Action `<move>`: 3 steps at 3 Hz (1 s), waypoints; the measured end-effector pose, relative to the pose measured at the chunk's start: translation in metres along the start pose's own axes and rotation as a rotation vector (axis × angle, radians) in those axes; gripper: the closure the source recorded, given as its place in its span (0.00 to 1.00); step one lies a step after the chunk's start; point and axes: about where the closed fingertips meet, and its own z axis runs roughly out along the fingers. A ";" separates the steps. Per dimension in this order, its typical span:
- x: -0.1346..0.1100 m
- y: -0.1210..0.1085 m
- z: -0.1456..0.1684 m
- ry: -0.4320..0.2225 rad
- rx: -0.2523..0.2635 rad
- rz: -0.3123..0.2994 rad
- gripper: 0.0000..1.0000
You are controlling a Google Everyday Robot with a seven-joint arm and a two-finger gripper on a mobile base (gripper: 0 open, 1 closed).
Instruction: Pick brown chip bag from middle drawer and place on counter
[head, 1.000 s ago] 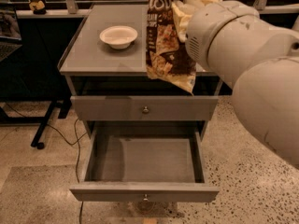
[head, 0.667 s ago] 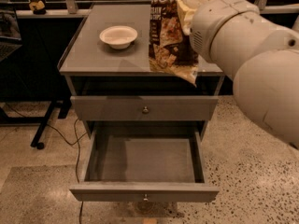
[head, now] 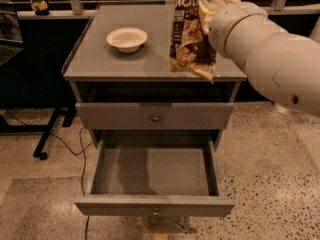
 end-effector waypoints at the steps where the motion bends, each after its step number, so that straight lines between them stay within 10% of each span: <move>1: 0.017 -0.002 0.036 0.027 0.015 -0.008 1.00; 3: 0.006 0.042 0.102 0.038 -0.016 -0.038 1.00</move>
Offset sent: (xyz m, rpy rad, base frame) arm 0.1251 0.0955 -0.0007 -0.0562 0.0903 -0.0200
